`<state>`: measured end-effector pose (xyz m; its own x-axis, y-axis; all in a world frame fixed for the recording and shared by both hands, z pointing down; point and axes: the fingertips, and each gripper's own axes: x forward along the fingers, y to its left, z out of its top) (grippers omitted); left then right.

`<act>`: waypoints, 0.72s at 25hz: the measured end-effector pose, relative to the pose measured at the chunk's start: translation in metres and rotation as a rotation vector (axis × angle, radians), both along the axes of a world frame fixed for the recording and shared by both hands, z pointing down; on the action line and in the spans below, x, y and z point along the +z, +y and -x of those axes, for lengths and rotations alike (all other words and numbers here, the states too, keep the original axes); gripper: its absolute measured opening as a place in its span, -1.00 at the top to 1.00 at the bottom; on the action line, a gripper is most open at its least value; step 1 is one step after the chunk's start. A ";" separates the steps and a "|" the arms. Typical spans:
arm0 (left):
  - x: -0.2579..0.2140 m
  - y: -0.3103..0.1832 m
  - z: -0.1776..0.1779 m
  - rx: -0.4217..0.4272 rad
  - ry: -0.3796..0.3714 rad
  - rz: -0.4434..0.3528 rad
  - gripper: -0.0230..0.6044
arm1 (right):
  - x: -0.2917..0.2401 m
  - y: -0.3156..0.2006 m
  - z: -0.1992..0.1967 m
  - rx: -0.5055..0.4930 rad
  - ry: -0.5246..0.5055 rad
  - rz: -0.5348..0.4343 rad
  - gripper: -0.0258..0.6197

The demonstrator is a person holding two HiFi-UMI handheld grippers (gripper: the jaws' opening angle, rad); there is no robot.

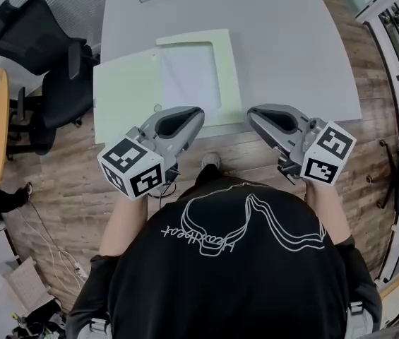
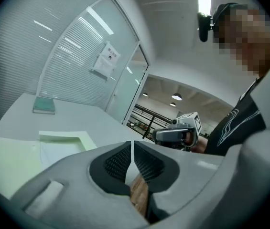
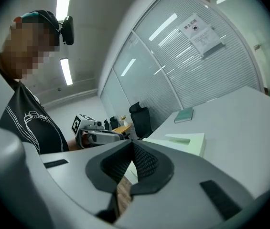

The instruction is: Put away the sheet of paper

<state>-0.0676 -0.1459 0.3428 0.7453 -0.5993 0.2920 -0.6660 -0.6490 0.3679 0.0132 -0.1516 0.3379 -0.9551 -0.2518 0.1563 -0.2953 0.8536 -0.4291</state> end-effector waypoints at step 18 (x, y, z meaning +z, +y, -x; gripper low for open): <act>-0.037 0.086 -0.062 0.043 -0.048 -0.126 0.89 | -0.027 0.082 -0.026 -0.081 -0.025 -0.126 0.90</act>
<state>-0.0055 -0.0595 0.3056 0.7580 -0.6014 0.2525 -0.6515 -0.7161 0.2505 0.0393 -0.0695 0.3105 -0.9762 -0.1900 0.1047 -0.2141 0.9217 -0.3236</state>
